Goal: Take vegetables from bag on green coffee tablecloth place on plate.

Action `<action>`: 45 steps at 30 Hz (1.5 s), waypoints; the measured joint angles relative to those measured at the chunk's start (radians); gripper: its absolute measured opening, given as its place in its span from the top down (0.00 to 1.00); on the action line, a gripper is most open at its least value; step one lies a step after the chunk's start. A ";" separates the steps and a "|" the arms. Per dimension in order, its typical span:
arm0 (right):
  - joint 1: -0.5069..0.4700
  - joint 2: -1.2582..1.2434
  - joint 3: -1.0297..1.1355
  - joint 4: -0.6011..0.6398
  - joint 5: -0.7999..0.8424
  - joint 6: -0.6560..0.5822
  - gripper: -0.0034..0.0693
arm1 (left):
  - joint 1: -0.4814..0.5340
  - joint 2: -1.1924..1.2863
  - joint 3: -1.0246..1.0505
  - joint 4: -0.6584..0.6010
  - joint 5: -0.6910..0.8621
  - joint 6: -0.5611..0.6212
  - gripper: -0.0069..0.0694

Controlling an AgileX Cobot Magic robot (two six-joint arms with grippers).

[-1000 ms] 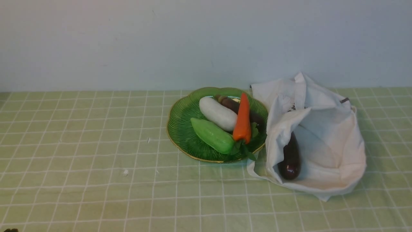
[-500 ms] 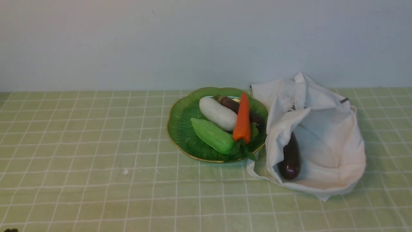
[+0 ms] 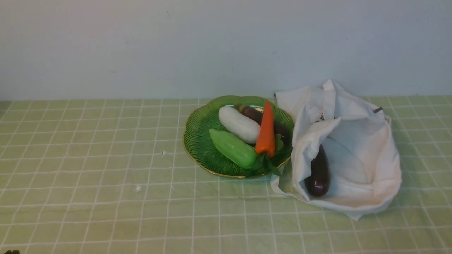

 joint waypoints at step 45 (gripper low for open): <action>-0.156 0.000 -0.003 -0.001 0.025 0.000 0.97 | 0.000 0.000 0.000 0.000 0.000 0.000 0.92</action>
